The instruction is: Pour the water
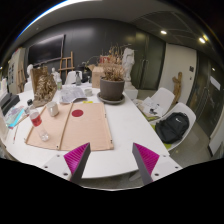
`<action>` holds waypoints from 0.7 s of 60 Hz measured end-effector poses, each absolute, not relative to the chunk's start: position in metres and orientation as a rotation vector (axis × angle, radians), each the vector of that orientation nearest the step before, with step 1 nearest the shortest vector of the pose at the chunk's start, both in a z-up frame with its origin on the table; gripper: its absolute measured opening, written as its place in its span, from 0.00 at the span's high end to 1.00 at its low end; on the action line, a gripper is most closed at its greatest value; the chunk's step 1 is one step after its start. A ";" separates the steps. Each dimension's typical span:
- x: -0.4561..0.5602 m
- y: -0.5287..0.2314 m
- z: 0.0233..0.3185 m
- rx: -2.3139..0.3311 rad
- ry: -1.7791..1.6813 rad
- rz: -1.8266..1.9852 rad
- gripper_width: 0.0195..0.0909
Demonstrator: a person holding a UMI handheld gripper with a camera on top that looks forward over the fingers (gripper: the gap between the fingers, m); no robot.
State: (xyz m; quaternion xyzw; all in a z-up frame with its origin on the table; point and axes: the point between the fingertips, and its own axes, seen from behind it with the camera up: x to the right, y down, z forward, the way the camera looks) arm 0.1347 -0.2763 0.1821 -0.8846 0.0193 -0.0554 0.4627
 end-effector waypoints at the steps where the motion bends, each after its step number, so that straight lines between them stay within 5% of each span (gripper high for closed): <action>1: 0.133 -0.276 0.181 -2.177 0.042 -0.132 0.07; 42: -0.178 -0.219 0.097 -2.079 -0.218 0.096 0.07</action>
